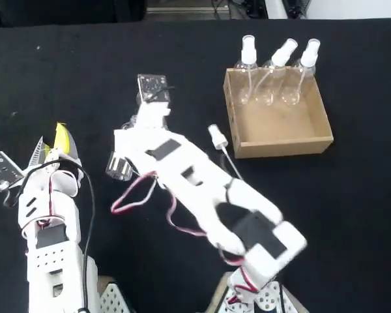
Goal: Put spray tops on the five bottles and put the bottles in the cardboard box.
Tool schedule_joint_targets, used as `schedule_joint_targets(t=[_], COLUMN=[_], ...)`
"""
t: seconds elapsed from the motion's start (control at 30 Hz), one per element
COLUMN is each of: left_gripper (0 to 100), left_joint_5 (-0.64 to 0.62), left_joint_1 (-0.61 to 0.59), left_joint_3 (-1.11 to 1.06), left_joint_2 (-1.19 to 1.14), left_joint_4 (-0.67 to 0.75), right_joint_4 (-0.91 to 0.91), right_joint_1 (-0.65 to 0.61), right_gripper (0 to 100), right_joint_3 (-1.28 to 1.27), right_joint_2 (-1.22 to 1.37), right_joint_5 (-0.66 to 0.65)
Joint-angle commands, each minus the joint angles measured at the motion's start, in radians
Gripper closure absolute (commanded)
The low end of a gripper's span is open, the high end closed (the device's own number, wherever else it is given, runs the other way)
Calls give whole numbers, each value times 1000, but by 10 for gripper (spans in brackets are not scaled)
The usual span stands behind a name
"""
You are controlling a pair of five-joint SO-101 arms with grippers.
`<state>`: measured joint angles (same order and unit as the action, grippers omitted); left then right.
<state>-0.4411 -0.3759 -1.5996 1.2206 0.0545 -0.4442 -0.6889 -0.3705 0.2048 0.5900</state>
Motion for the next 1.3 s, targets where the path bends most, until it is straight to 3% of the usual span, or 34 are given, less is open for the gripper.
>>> schedule_joint_targets(t=[0.0, 0.67, 0.73, 0.83, 0.93, 1.17, 1.27], left_gripper=[838, 838, 838, 838, 838, 838, 838], left_joint_5=[-6, -5, -5, -5, -5, -5, -5], left_joint_1=[-31, -71, -71, -71, -71, -71, -70], left_joint_3=[15, 31, 31, 31, 31, 31, 31], left_joint_2=[15, 17, 17, 17, 17, 17, 17], left_joint_4=[28, 29, 29, 29, 29, 29, 29], right_joint_4=[12, -101, -106, -164, -315, -778, -772], right_joint_1=[-5, -57, -57, -49, -2, 163, 229], right_gripper=[695, 699, 726, 851, 992, 988, 987], right_joint_3=[133, 222, 214, 209, 214, 200, 93], right_joint_2=[50, 148, 150, 154, 150, 82, 30], right_joint_5=[14, 15, 9, -2, -143, -572, -712])
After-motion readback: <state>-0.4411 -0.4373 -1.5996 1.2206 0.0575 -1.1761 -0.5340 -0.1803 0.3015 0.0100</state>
